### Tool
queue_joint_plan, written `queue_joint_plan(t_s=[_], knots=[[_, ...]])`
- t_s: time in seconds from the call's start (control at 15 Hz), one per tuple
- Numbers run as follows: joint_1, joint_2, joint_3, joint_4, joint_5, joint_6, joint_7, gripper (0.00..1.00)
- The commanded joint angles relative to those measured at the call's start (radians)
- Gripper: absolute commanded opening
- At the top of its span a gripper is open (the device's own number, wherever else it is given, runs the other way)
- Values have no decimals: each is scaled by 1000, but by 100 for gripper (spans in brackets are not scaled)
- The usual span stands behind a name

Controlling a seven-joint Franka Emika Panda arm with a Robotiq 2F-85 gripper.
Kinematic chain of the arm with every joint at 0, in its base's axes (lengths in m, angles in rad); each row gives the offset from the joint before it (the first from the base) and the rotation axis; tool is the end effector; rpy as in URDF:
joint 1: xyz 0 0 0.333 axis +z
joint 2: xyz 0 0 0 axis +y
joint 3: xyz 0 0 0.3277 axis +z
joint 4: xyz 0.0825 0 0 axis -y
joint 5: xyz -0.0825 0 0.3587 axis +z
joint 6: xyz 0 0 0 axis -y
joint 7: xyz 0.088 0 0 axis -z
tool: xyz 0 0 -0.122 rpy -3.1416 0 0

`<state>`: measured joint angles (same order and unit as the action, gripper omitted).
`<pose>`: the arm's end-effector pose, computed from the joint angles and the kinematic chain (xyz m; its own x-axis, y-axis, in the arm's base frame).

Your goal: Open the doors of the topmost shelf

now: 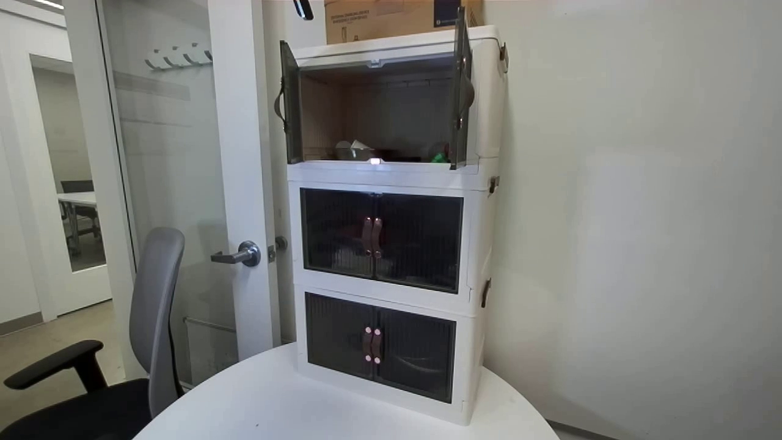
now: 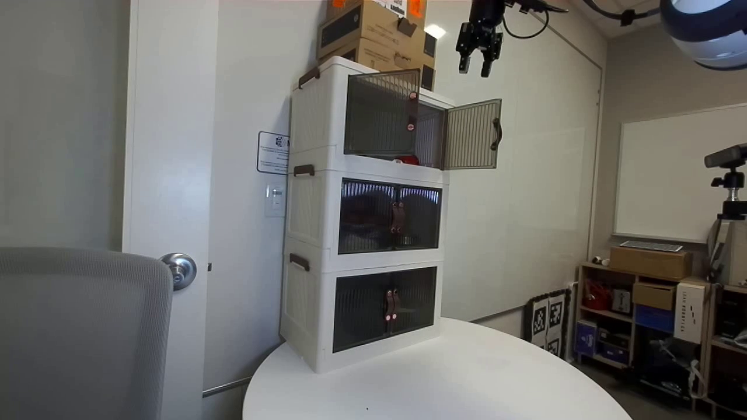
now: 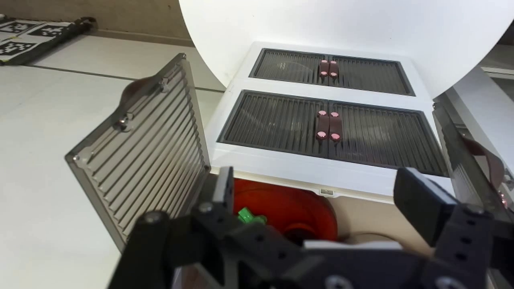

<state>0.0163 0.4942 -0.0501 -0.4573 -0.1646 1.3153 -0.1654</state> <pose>0.5960 -0.0290 0.7773 0.9386 0.1034 0.3293 0.0325 -0.9763 0.2139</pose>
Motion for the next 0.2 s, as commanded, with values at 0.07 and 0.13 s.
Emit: queue_joint_plan(t_s=[0.07, 0.13], knots=[[1, 23, -2, 42, 1, -19, -3, 100], [1, 22, -2, 41, 1, -19, -2, 100]])
